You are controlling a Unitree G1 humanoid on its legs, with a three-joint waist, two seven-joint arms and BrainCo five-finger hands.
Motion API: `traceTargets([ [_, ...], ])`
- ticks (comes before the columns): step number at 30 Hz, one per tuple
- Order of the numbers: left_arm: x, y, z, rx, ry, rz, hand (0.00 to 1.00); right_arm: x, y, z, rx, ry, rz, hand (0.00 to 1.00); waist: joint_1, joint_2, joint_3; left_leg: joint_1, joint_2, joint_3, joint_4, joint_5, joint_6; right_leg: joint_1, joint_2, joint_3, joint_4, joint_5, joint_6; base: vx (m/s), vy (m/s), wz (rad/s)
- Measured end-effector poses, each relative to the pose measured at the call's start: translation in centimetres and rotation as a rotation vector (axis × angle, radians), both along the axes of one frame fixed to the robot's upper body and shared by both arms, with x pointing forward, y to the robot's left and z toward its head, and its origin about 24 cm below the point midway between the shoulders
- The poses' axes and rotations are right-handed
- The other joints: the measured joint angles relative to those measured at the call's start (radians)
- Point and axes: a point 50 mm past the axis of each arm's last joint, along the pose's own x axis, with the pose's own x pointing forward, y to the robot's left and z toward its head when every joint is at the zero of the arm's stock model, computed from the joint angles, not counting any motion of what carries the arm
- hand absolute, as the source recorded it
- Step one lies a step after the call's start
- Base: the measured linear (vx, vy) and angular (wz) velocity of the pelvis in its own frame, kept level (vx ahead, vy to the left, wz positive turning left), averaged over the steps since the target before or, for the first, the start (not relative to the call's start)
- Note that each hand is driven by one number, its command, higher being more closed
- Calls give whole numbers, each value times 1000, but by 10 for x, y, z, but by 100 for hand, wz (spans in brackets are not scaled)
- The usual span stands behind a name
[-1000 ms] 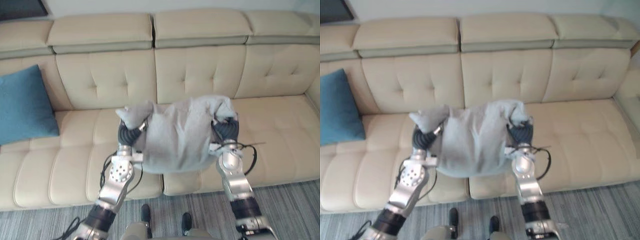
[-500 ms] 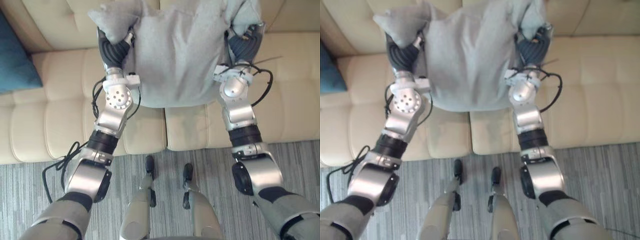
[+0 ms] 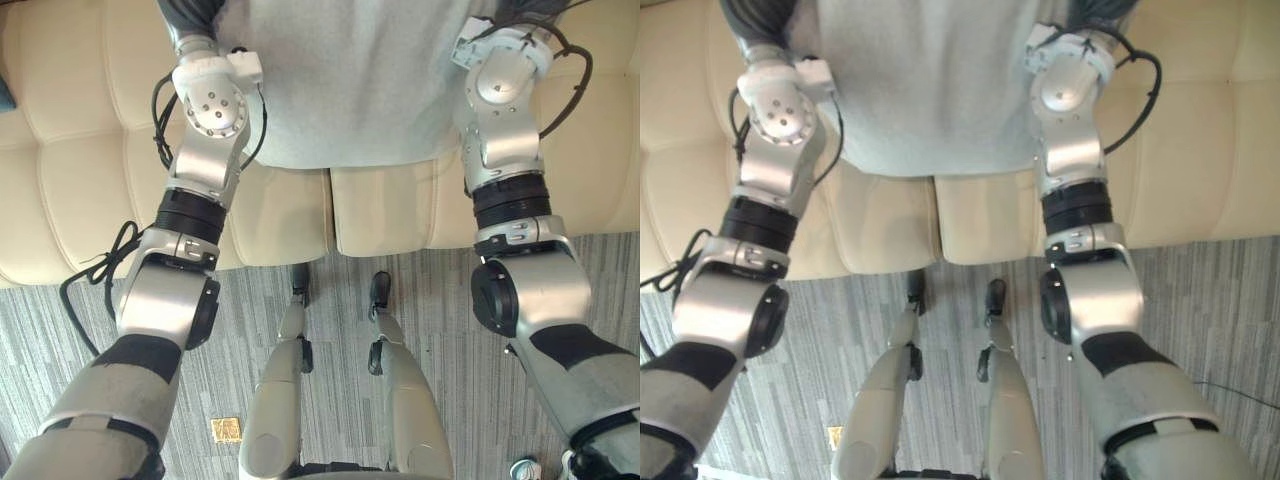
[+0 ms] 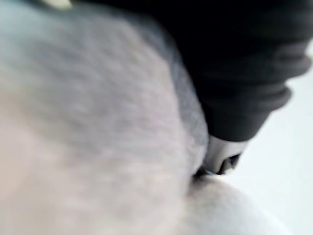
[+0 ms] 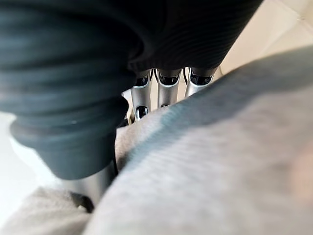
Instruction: Pick up cushions and gather them together orderly.
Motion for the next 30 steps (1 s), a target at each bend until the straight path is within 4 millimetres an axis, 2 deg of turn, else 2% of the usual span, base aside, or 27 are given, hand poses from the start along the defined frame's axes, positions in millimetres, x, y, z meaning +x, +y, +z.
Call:
traceTargets([
  [4,0,25,3,-20,20,33,0,-5,-26,9,25,-16,20,0,0,0,0,3,9,5,0,0,0,0,8,-3,7,0,-1,26,8,-1],
  [6,-1,42,3,-61,31,47,0,-7,-41,7,34,-16,25,0,1,0,0,17,13,9,0,0,0,2,10,-2,26,-2,-3,29,12,-7],
  [8,-2,70,-8,-103,63,83,0,-9,-59,-11,72,-4,41,0,2,0,0,59,12,28,0,-1,-1,20,7,5,63,-21,-8,25,13,-9],
  [10,-4,85,-20,-114,91,106,0,-11,-70,-25,110,-1,50,0,0,-1,-1,83,10,30,0,-1,-1,35,4,6,82,-35,-8,18,-5,0],
  [12,-9,111,-56,-178,151,123,0,-18,-93,-59,157,26,28,0,-3,-1,-5,122,15,29,-1,-9,-10,63,6,2,110,-62,-15,18,-39,4],
  [13,-10,114,-64,-187,165,124,0,-20,-96,-65,162,33,21,0,-3,-1,-5,128,16,29,-1,-10,-10,67,7,1,114,-65,-16,9,-51,3],
  [15,-21,132,-118,-254,259,134,0,-34,-111,-106,166,80,-13,0,-3,-1,-5,164,21,28,-1,-18,-15,96,10,-3,129,-77,-21,8,-58,2],
  [16,-24,133,-129,-268,276,135,0,-38,-113,-115,168,91,-20,0,-3,-1,-5,171,21,28,-1,-18,-15,103,11,-3,130,-80,-21,17,-69,3],
  [17,-32,130,-161,-302,330,124,0,-47,-118,-142,180,134,-35,0,-1,-2,-15,183,21,27,-1,-23,-16,112,10,-4,138,-89,-21,16,-44,5],
  [18,-38,126,-181,-316,366,117,0,-53,-119,-158,187,162,-40,0,0,-1,-24,188,21,26,-1,-26,-13,115,10,-6,144,-94,-22,37,-60,5],
  [19,-50,115,-220,-345,445,92,0,-63,-117,-190,193,233,-40,0,2,-1,-37,203,21,26,-1,-35,-12,132,10,-6,141,-99,-22,50,-44,4],
  [22,-83,84,-295,-423,639,31,0,-86,-104,-256,225,408,-10,0,3,-1,-57,240,21,26,-1,-49,-12,170,10,-7,138,-110,-21,68,-45,1],
  [23,-104,67,-331,-458,752,-11,0,-100,-96,-289,234,518,6,0,5,-2,-79,258,21,28,-1,-59,-13,187,10,-6,137,-118,-22,65,-30,0],
  [24,-114,60,-345,-471,800,-28,0,-107,-93,-303,233,567,15,0,6,-2,-87,268,21,28,-1,-62,-13,198,10,-6,135,-121,-23,90,-35,-3],
  [26,-154,40,-390,-505,978,-85,0,-137,-77,-349,230,748,60,0,6,-1,-139,313,25,33,0,-80,-17,251,15,-6,113,-127,-23,122,-43,-5],
  [27,-163,36,-400,-508,1025,-95,0,-146,-74,-360,227,796,71,0,7,0,-157,325,27,34,0,-86,-16,266,17,-6,106,-128,-23,116,-35,-6],
  [29,-198,26,-436,-531,1214,-123,0,-174,-59,-402,241,986,121,0,9,0,-220,387,29,38,8,-104,-21,341,19,-11,83,-136,-18,105,-23,-2],
  [30,-205,24,-443,-532,1254,-127,0,-181,-55,-412,250,1032,132,0,9,0,-236,398,29,38,15,-113,-22,356,19,-12,80,-140,-16,97,-19,1],
])
